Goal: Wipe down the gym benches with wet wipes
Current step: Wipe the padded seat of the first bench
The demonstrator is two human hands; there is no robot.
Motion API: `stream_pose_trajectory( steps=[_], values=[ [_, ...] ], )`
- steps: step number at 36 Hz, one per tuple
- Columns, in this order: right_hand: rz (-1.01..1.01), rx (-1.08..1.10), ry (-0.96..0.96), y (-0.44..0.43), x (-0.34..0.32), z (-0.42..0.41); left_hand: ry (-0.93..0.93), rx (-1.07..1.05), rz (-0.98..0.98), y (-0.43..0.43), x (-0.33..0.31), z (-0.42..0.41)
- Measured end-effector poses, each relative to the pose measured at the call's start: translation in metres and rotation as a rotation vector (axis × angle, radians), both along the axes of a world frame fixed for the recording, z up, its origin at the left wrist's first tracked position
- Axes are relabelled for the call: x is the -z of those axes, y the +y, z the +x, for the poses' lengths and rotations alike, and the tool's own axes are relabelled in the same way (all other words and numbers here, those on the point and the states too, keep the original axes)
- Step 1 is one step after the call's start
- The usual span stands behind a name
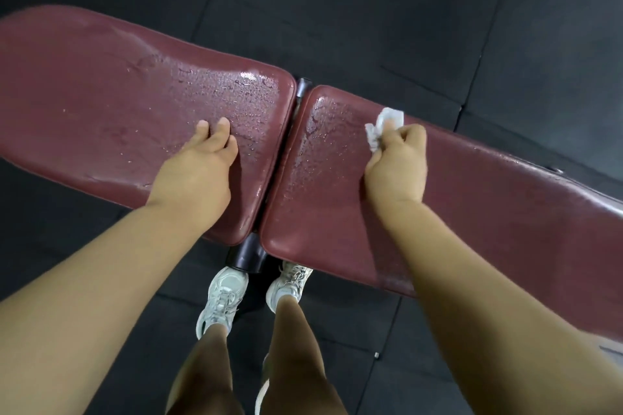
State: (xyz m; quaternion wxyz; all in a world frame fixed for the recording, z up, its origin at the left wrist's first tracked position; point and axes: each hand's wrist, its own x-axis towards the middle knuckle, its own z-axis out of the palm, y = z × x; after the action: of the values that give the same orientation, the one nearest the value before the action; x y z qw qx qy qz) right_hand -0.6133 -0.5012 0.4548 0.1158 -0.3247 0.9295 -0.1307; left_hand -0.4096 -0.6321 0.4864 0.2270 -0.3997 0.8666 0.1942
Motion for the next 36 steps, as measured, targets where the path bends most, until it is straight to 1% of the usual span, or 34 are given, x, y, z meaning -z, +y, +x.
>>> stream_pose_trajectory(
  steps=[1,2,4,5,6,7,8,11,13,14,15,16,17,19,20,21,22,24,27,29,31,33,36],
  values=[
    [-0.019,-0.088,-0.020,-0.002,0.002,0.015,-0.009,-0.011,0.005,0.001,0.000,0.000],
    [-0.032,-0.242,-0.056,-0.002,0.006,0.032,-0.013,-0.021,0.010,0.000,0.001,0.000],
    [-0.031,-0.655,-0.142,0.000,0.003,0.056,-0.002,-0.033,0.016,-0.001,0.002,0.002],
    [-0.020,-0.824,-0.160,0.001,0.001,0.057,0.007,-0.037,0.017,-0.002,0.002,0.002],
    [-0.015,-0.929,-0.147,-0.002,-0.001,0.050,0.011,-0.040,0.019,-0.003,0.002,0.002],
    [-0.031,-0.957,-0.096,-0.008,-0.003,0.037,0.010,-0.044,0.021,-0.004,0.002,0.002],
    [-0.020,-0.890,-0.085,-0.016,-0.003,0.021,0.008,-0.048,0.025,-0.004,0.002,0.002],
    [-0.018,-0.513,0.032,-0.042,0.004,-0.025,0.023,-0.082,0.033,-0.003,0.002,0.001],
    [-0.014,-0.306,0.035,-0.057,0.003,-0.034,0.054,-0.114,0.033,-0.001,0.003,0.002],
    [0.012,-0.264,0.018,-0.062,0.002,-0.028,0.069,-0.129,0.033,0.000,0.004,0.002],
    [0.035,-0.275,0.013,-0.064,0.002,-0.019,0.082,-0.143,0.035,0.000,0.005,0.001],
    [0.043,-0.339,-0.002,-0.063,0.001,-0.006,0.095,-0.155,0.035,0.000,0.006,0.002],
    [0.019,-0.466,-0.024,-0.059,0.003,0.007,0.111,-0.168,0.033,0.000,0.007,0.002],
    [-0.035,-0.838,-0.086,-0.045,0.000,0.029,0.149,-0.205,0.032,0.001,0.008,0.003],
    [-0.013,-0.989,-0.139,-0.038,-0.002,0.034,0.169,-0.223,0.032,0.001,0.009,0.003],
    [0.008,-1.078,-0.171,-0.033,-0.002,0.033,0.185,-0.233,0.033,0.001,0.009,0.004],
    [0.024,-1.114,-0.174,-0.033,-0.002,0.028,0.198,-0.235,0.031,0.001,0.009,0.005],
    [0.042,-1.047,-0.136,-0.039,-0.005,0.012,0.217,-0.226,0.024,-0.001,0.010,0.007],
    [-0.032,-0.797,-0.021,-0.049,-0.002,-0.014,0.236,-0.229,0.017,-0.001,0.012,0.010],
    [-0.065,-0.638,0.001,-0.050,0.004,-0.017,0.244,-0.240,0.014,-0.001,0.014,0.010],
    [-0.123,-0.547,-0.007,-0.046,0.006,-0.002,0.250,-0.234,0.013,-0.002,0.016,0.011],
    [-0.161,-0.546,-0.044,-0.034,0.005,0.018,0.245,-0.217,0.018,-0.003,0.015,0.012],
    [-0.091,-0.670,-0.177,-0.009,-0.001,0.046,0.267,-0.204,0.052,-0.009,0.012,0.014]
  ],
)
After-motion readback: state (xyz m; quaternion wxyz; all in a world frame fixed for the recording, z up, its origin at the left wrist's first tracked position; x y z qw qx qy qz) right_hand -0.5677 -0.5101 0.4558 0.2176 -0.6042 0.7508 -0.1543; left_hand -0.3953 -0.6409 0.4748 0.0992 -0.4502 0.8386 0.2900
